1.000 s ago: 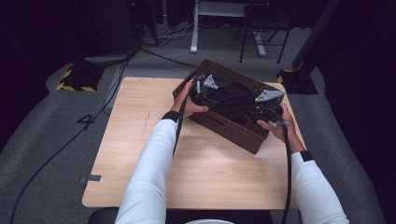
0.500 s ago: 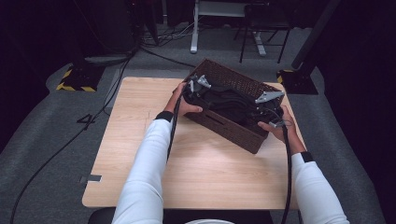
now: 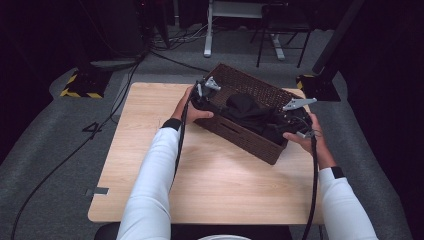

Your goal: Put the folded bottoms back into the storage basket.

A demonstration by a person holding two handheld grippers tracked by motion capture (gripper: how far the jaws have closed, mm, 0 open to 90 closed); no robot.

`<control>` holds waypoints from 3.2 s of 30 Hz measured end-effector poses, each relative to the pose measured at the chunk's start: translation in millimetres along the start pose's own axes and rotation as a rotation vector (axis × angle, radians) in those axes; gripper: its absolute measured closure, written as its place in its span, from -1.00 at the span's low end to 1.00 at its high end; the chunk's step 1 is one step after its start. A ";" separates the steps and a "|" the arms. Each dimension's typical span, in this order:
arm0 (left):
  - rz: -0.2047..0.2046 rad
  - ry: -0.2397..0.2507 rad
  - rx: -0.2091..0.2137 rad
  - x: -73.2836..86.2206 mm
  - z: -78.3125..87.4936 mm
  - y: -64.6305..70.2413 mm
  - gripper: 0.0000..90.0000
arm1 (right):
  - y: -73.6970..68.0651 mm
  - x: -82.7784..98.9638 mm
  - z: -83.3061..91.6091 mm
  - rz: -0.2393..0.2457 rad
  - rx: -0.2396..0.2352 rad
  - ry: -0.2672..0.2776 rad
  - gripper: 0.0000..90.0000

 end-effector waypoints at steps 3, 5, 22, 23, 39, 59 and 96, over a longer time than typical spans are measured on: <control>-0.012 0.001 -0.006 -2.0 2.3 2.2 -0.49 | 0.3 -0.1 9.0 0.013 0.011 0.009 -0.17; -0.023 0.016 0.000 -5.4 7.2 6.6 -0.48 | 2.2 -2.3 23.2 0.007 0.025 0.050 -0.15; -0.058 0.066 0.019 -0.5 46.9 33.6 -0.53 | -14.1 -2.1 44.4 0.004 0.020 0.115 -0.14; -0.056 0.069 0.012 0.7 51.0 35.1 -0.53 | -14.7 -2.1 45.6 0.006 0.025 0.117 -0.17; -0.101 0.064 0.000 33.6 93.6 67.1 -0.58 | -44.1 9.2 67.3 0.055 0.055 0.120 -0.37; -0.101 0.031 -0.037 84.4 109.9 91.7 -0.57 | -75.5 39.5 84.3 0.088 0.058 0.145 -0.37; 0.017 -0.117 -0.176 218.6 124.3 85.2 -0.61 | -83.7 150.6 55.9 -0.016 0.085 0.009 -0.39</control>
Point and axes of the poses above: each handheld gripper's, and its own axes: z roughly backward along the jaws, x roughly out of its underside, y roughly to its right, the point moved 6 cm from there along -z, roughly forward along the jaws, and after that the axes turned 7 degrees about z, right-handed, at the moved point
